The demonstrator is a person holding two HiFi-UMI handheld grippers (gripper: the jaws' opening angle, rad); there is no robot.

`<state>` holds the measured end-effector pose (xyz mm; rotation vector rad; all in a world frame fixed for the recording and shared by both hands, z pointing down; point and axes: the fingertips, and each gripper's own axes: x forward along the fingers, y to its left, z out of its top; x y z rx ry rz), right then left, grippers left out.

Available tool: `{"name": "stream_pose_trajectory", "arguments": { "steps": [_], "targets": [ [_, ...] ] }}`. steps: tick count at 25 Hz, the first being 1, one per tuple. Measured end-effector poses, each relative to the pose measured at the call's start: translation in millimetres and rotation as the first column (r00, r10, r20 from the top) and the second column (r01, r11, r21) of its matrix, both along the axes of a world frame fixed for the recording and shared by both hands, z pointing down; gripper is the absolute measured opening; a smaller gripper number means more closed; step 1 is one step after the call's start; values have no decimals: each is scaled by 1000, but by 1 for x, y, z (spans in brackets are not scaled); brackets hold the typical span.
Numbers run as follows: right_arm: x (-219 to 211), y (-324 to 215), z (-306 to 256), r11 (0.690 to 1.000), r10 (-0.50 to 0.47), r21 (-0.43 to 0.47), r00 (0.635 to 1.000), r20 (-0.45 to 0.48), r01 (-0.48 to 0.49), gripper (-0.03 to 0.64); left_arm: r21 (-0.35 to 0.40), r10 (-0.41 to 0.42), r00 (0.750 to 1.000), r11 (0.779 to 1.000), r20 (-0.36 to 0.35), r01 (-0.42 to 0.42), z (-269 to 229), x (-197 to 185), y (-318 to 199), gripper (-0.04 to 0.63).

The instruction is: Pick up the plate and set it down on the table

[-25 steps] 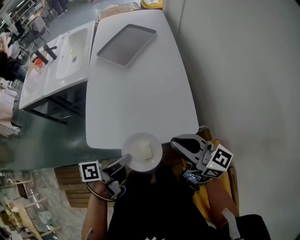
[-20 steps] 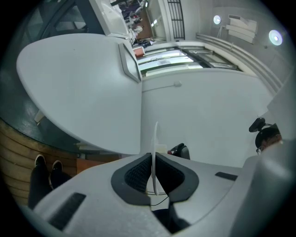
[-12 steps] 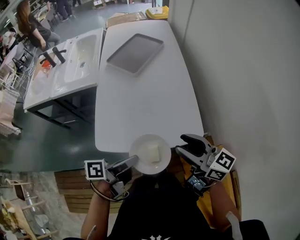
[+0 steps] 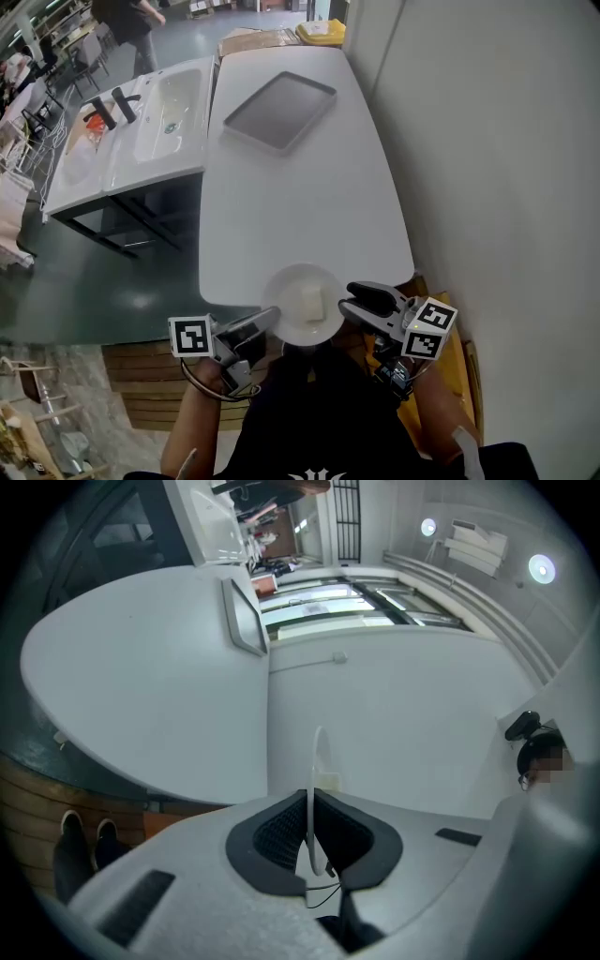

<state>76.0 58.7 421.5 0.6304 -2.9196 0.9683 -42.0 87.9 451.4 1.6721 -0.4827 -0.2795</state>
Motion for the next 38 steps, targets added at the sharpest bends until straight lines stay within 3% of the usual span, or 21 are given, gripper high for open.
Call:
{"name": "stream_pose_trajectory", "arguments": {
  "steps": [6,14,19,24,31,35,38],
  "targets": [
    [-24,-11,8,998,20,-61,1000,-17,-21,142,31,21,1000,999,1,-21,3,-13,-17,15],
    [-26,-36,8,989,60,-136,998,12,-58,69,26,24,999,999,-38,-23,3,-5,-44,15],
    [-22,-61,23,977,65,-207,997,46,-54,57,-21,28,999,999,-28,-28,15,0,-65,14],
    [-17,-102,46,959,76,-280,995,64,-56,38,-42,34,998,999,58,-31,39,3,-103,14],
    [-7,-157,80,914,118,-399,991,69,-81,18,7,69,973,997,219,-72,68,11,-158,15],
    [-12,-194,108,891,128,-443,991,42,-97,18,4,76,946,997,315,-82,94,5,-195,15],
    [-19,-234,137,873,128,-478,991,25,-101,17,9,81,911,996,404,-92,122,-3,-235,22]
  ]
}}
